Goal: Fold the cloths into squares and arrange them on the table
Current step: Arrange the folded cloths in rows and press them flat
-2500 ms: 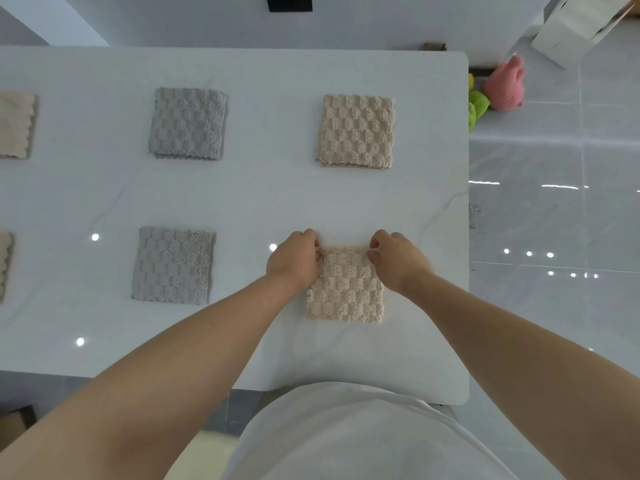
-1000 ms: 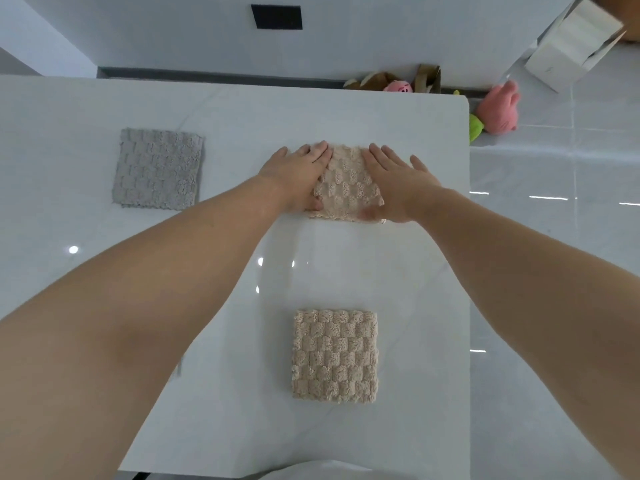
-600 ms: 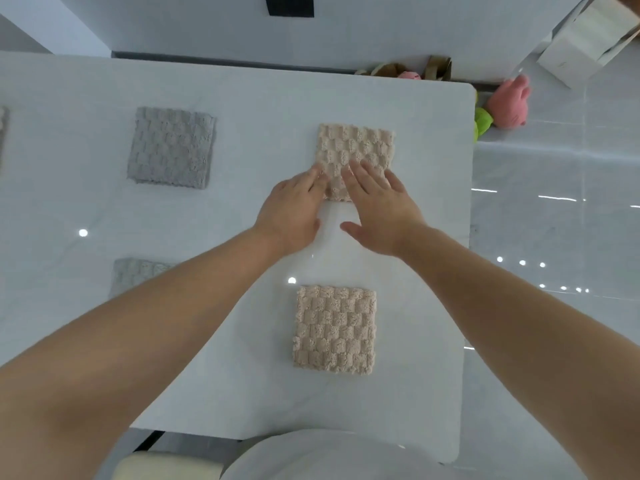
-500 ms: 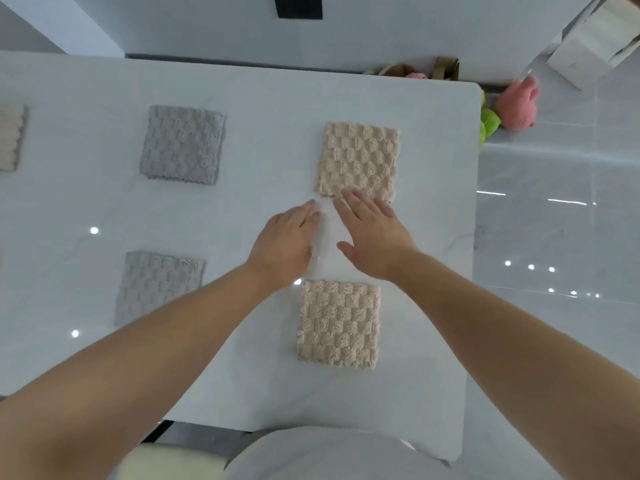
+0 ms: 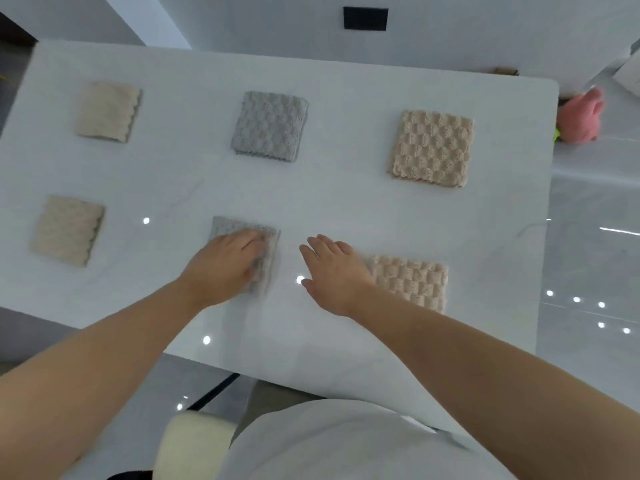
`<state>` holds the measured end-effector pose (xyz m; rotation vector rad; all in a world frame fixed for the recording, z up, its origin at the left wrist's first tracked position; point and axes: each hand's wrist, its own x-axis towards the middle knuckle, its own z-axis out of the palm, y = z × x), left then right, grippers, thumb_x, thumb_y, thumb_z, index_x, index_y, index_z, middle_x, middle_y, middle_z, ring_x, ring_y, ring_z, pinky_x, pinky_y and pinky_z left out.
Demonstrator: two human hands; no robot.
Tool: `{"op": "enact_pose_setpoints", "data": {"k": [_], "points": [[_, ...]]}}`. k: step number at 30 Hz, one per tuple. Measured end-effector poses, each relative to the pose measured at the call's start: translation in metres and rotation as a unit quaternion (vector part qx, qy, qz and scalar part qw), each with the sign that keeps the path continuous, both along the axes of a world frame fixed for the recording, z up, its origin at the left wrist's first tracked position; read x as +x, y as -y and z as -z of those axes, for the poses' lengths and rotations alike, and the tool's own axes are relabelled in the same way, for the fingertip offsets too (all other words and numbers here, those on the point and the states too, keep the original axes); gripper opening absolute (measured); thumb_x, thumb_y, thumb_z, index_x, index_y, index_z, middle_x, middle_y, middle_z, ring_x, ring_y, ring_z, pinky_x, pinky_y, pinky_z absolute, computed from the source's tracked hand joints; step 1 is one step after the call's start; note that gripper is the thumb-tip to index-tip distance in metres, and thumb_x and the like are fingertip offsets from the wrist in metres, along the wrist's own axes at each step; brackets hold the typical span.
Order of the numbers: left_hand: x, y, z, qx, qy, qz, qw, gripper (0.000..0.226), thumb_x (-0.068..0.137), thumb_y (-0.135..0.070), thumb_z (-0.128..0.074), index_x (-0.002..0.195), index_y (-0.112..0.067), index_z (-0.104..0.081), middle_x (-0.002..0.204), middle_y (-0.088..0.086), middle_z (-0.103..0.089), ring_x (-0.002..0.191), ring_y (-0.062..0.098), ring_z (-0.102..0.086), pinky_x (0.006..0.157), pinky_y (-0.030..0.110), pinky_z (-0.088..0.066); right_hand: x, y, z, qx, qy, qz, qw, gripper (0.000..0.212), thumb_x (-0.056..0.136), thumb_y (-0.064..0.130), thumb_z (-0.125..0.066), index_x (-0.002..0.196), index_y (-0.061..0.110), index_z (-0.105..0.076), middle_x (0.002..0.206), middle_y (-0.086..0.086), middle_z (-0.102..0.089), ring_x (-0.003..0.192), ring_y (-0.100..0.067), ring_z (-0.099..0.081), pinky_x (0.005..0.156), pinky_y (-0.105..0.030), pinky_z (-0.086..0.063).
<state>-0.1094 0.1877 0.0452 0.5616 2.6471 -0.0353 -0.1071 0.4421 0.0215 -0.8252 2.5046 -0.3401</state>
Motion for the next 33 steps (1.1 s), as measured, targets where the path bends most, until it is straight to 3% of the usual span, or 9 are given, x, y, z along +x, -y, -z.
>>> {"op": "enact_pose_setpoints", "data": {"k": [2, 5, 9, 16, 23, 26, 31, 33], "points": [[-0.013, 0.036, -0.001, -0.016, 0.017, 0.03, 0.999, 0.072, 0.087, -0.032, -0.074, 0.15, -0.012, -0.046, 0.158, 0.005, -0.041, 0.139, 0.029, -0.047, 0.111, 0.044, -0.043, 0.004, 0.03, 0.002, 0.012, 0.008, 0.006, 1.0, 0.073, 0.104, 0.047, -0.042, 0.159, 0.008, -0.015, 0.167, -0.011, -0.013, 0.155, -0.028, -0.008, 0.124, -0.042, -0.016], [-0.034, 0.083, 0.008, -0.03, 0.05, 0.083, 0.995, 0.093, 0.09, -0.052, -0.067, 0.161, -0.015, -0.02, 0.169, 0.003, -0.017, 0.155, 0.022, -0.018, 0.123, 0.038, -0.023, 0.002, 0.079, 0.005, 0.041, 0.012, 0.011, 0.999, 0.083, 0.103, 0.052, -0.041, 0.161, 0.009, -0.001, 0.17, -0.009, 0.003, 0.157, -0.026, 0.002, 0.126, -0.042, -0.008], [-0.054, 0.11, 0.018, -0.034, 0.077, 0.131, 0.988, 0.109, 0.087, -0.068, -0.059, 0.163, -0.013, -0.001, 0.17, 0.001, 0.007, 0.157, 0.019, 0.003, 0.125, 0.035, -0.006, -0.003, 0.124, 0.002, 0.084, 0.028, 0.067, 0.994, 0.097, 0.098, 0.062, -0.043, 0.161, 0.01, 0.008, 0.169, -0.006, 0.015, 0.156, -0.023, 0.011, 0.127, -0.043, -0.002], [-0.055, 0.123, 0.047, -0.028, 0.09, 0.175, 0.98, 0.123, 0.082, -0.072, -0.06, 0.161, -0.01, 0.01, 0.17, 0.006, 0.012, 0.156, 0.02, 0.01, 0.127, 0.04, -0.003, -0.005, 0.148, 0.011, 0.171, 0.057, 0.09, 0.979, 0.109, 0.093, 0.068, -0.049, 0.16, 0.009, 0.014, 0.169, -0.006, 0.016, 0.156, -0.022, 0.011, 0.127, -0.043, 0.0], [-0.054, 0.134, 0.052, -0.045, 0.064, 0.198, 0.977, 0.123, 0.082, -0.084, -0.041, 0.157, -0.008, 0.022, 0.167, 0.008, 0.023, 0.155, 0.022, 0.018, 0.127, 0.046, 0.003, -0.003, 0.152, 0.015, 0.216, 0.051, 0.086, 0.971, 0.109, 0.093, 0.071, -0.041, 0.157, 0.007, 0.019, 0.167, -0.008, 0.022, 0.155, -0.024, 0.017, 0.126, -0.046, 0.005], [-0.055, 0.134, 0.049, -0.056, 0.049, 0.218, 0.973, 0.129, 0.079, -0.087, -0.039, 0.153, -0.004, 0.026, 0.165, 0.011, 0.025, 0.154, 0.026, 0.02, 0.126, 0.045, 0.005, -0.005, 0.155, 0.011, 0.203, 0.026, 0.073, 0.976, 0.111, 0.092, 0.074, -0.04, 0.158, 0.005, 0.015, 0.166, -0.011, 0.021, 0.154, -0.026, 0.018, 0.126, -0.047, 0.005], [-0.059, 0.139, 0.052, -0.075, 0.061, 0.252, 0.963, 0.133, 0.079, -0.082, -0.051, 0.154, -0.003, 0.025, 0.166, 0.014, 0.023, 0.155, 0.027, 0.017, 0.127, 0.044, 0.002, 0.001, 0.145, 0.017, 0.172, 0.069, 0.081, 0.979, 0.123, 0.084, 0.077, -0.051, 0.157, 0.007, 0.019, 0.165, -0.008, 0.024, 0.154, -0.023, 0.018, 0.127, -0.044, 0.001], [-0.065, 0.139, 0.048, -0.086, 0.069, 0.273, 0.956, 0.135, 0.076, -0.086, -0.047, 0.154, -0.001, 0.023, 0.165, 0.016, 0.023, 0.155, 0.029, 0.016, 0.127, 0.045, 0.004, -0.005, 0.143, 0.015, 0.172, 0.074, 0.07, 0.98, 0.123, 0.083, 0.082, -0.044, 0.157, 0.007, 0.02, 0.164, -0.006, 0.025, 0.154, -0.022, 0.019, 0.126, -0.043, 0.005]]}}
